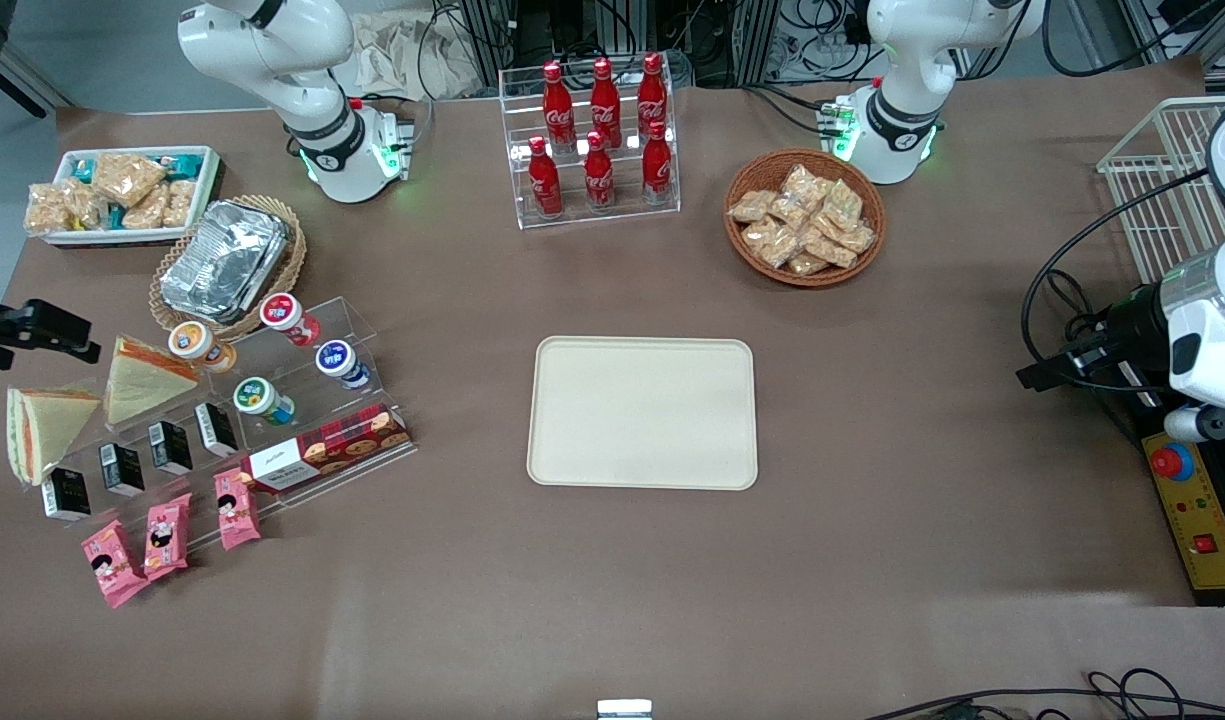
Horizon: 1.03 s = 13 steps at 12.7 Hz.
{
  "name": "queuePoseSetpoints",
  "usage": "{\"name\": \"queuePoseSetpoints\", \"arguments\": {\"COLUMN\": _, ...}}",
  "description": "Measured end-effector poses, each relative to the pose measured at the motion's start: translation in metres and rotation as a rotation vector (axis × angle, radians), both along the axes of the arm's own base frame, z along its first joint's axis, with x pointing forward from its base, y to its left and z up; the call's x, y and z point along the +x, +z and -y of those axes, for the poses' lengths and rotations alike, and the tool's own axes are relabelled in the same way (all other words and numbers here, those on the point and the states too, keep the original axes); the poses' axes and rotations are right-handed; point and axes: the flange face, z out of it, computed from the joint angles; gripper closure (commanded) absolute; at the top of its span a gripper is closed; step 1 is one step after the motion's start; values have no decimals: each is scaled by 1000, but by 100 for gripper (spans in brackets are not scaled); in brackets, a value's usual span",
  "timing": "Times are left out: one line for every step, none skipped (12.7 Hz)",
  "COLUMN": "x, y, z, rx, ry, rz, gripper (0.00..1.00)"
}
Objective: Place sandwich on tray
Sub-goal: 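Move the right gripper over the wrapped triangle sandwiches on the rack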
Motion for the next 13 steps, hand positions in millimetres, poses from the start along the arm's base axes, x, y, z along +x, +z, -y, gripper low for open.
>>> {"name": "queuePoseSetpoints", "arguments": {"x": -2, "y": 0, "z": 14, "rx": 0, "ry": -25, "rz": 0, "gripper": 1}}
{"name": "queuePoseSetpoints", "arguments": {"x": -5, "y": 0, "z": 28, "rx": -1, "ry": -49, "rz": 0, "gripper": 1}}
{"name": "queuePoseSetpoints", "arguments": {"x": -9, "y": 0, "z": 43, "rx": -1, "ry": -76, "rz": 1, "gripper": 1}}
{"name": "queuePoseSetpoints", "arguments": {"x": -12, "y": 0, "z": 58, "rx": -2, "ry": -103, "rz": 4, "gripper": 1}}
{"name": "queuePoseSetpoints", "arguments": {"x": -15, "y": 0, "z": 75, "rx": -4, "ry": -133, "rz": 11, "gripper": 1}}
{"name": "queuePoseSetpoints", "arguments": {"x": -19, "y": -3, "z": 93, "rx": -6, "ry": -164, "rz": 13, "gripper": 1}}
{"name": "queuePoseSetpoints", "arguments": {"x": -22, "y": -9, "z": 111, "rx": -8, "ry": -196, "rz": 8, "gripper": 1}}
{"name": "queuePoseSetpoints", "arguments": {"x": -22, "y": -18, "z": 127, "rx": -9, "ry": -223, "rz": -1, "gripper": 1}}
{"name": "queuePoseSetpoints", "arguments": {"x": -22, "y": -30, "z": 142, "rx": -3, "ry": -250, "rz": -12, "gripper": 1}}
{"name": "queuePoseSetpoints", "arguments": {"x": -21, "y": -47, "z": 159, "rx": 22, "ry": -284, "rz": -26, "gripper": 1}}
{"name": "queuePoseSetpoints", "arguments": {"x": -21, "y": -65, "z": 176, "rx": 54, "ry": -321, "rz": -39, "gripper": 1}}
{"name": "queuePoseSetpoints", "arguments": {"x": -22, "y": -84, "z": 192, "rx": 74, "ry": -354, "rz": -51, "gripper": 1}}
{"name": "queuePoseSetpoints", "arguments": {"x": -21, "y": -101, "z": 203, "rx": 80, "ry": -373, "rz": -63, "gripper": 1}}
